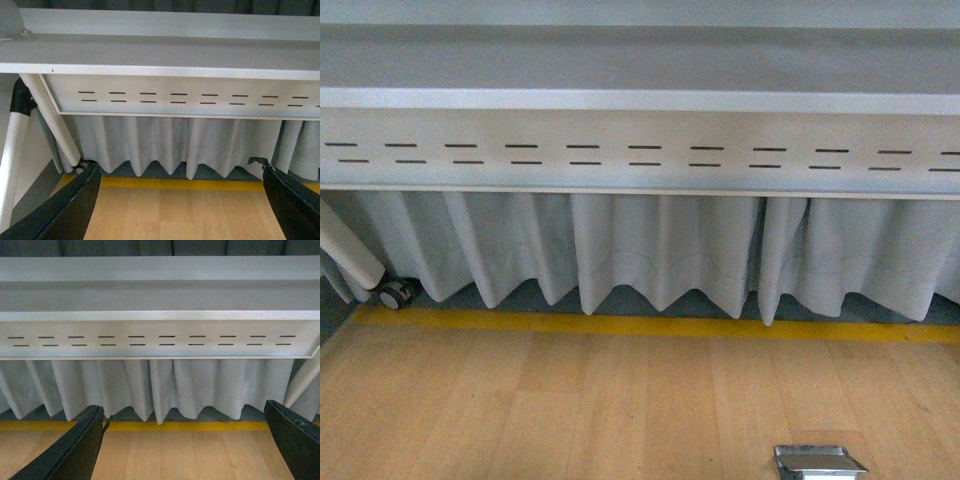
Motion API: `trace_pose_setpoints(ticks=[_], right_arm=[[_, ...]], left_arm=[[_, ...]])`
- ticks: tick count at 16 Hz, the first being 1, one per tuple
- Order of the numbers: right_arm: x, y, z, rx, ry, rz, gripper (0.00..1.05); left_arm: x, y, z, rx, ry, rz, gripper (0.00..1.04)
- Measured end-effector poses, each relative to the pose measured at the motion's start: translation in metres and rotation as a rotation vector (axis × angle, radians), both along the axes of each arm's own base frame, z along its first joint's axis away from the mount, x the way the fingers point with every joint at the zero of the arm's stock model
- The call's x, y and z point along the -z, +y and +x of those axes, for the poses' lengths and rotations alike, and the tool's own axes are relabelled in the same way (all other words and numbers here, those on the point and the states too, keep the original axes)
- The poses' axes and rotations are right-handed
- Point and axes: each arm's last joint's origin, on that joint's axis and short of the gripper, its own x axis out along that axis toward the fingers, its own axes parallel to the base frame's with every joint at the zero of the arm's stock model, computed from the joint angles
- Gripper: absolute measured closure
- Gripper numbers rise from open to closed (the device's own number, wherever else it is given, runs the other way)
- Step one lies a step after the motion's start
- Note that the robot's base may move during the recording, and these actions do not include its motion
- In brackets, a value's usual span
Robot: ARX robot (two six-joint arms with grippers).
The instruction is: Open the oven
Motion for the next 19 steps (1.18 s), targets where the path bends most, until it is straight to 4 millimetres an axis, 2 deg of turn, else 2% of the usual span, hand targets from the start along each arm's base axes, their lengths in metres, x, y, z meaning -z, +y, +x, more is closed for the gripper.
trace_pose_setpoints(ticks=[19], right_arm=[[0.0, 0.0, 0.0, 0.0, 0.0, 0.0, 0.06]], left_arm=[[0.0, 0.0, 0.0, 0.0, 0.0, 0.0, 0.07]])
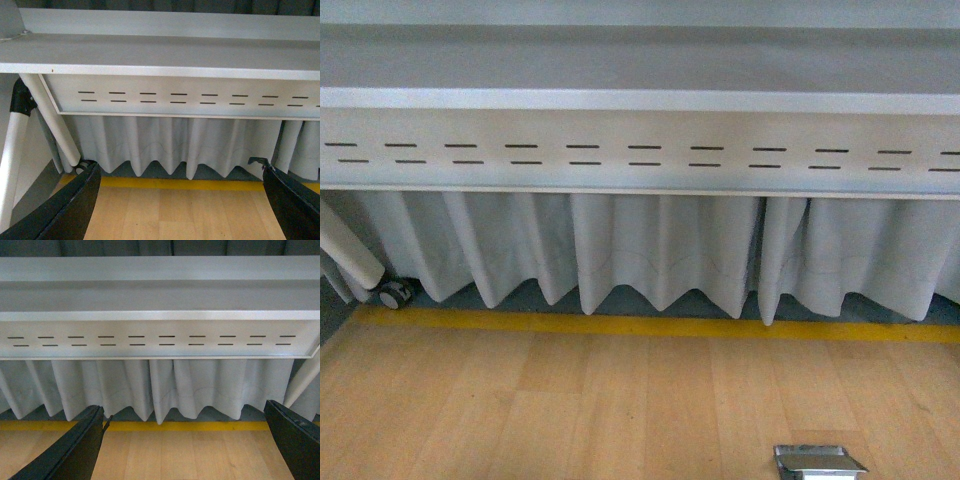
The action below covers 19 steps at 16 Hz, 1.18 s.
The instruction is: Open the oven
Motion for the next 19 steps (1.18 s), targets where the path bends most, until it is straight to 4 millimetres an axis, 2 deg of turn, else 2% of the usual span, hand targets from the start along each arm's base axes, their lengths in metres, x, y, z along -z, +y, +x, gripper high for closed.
trace_pose_setpoints(ticks=[19], right_arm=[[0.0, 0.0001, 0.0, -0.002, 0.0, 0.0, 0.06]], left_arm=[[0.0, 0.0, 0.0, 0.0, 0.0, 0.001, 0.07]])
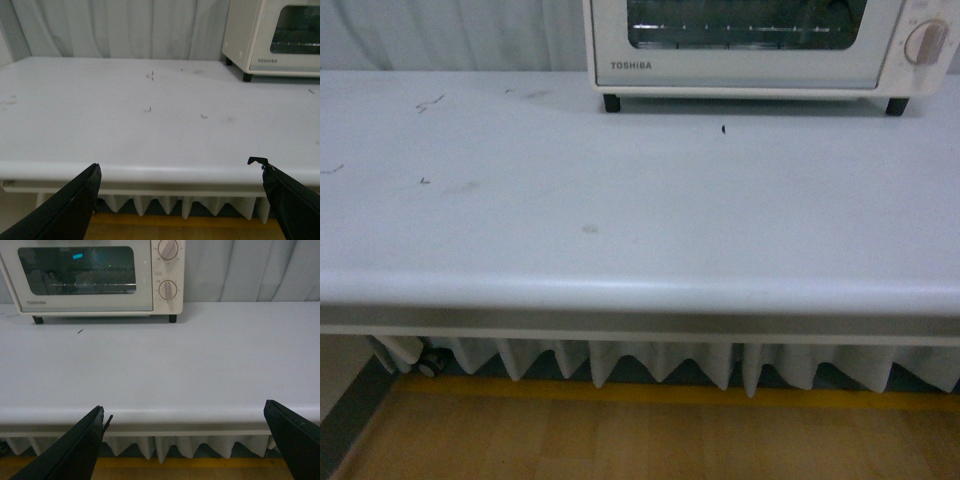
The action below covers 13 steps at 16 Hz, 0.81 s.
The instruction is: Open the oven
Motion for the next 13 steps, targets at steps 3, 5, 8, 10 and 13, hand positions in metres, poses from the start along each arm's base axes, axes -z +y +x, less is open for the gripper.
trace_pose_setpoints(ticks=[3, 5, 8, 10, 13], right_arm=[[0.0, 0.0, 0.0, -0.001, 0.0, 0.0, 0.06], [0.0, 0.0, 0.0, -0.001, 0.0, 0.0, 0.06], [0.0, 0.0, 0.0, 0.0, 0.0, 0.0, 0.06], [-0.0005, 0.0, 0.0, 0.0, -0.005, 0.0, 0.06], [0.0002, 0.0, 0.0001, 0.0, 0.002, 0.0, 0.06]], left_arm=[[0.0001, 0.0, 0.0, 0.0, 0.001, 0.0, 0.07], [0.0, 0.0, 0.0, 0.0, 0.0, -0.001, 0.07], [0.0, 0.0, 0.0, 0.0, 0.0, 0.0, 0.07], [-0.0002, 0.0, 0.0, 0.0, -0.002, 0.0, 0.07], [0.0, 0.0, 0.0, 0.0, 0.0, 0.0, 0.07]])
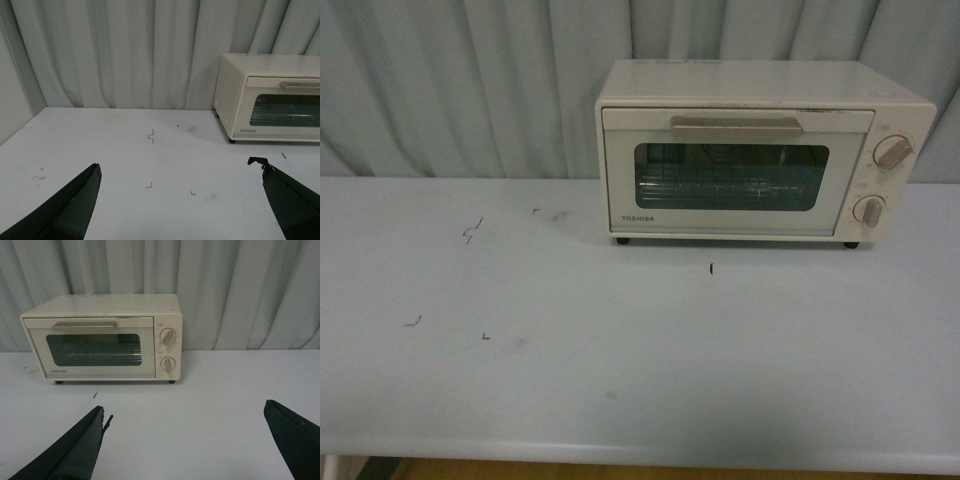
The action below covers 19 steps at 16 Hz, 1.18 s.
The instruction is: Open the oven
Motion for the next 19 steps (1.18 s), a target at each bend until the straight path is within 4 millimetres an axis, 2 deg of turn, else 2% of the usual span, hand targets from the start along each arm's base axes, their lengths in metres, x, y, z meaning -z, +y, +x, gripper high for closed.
trace_pose_setpoints(ticks=[19], right_arm=[[-0.0002, 0.0, 0.0, 0.0, -0.002, 0.0, 0.06]], left_arm=[[0.0001, 0.0, 0.0, 0.0, 0.001, 0.0, 0.07]])
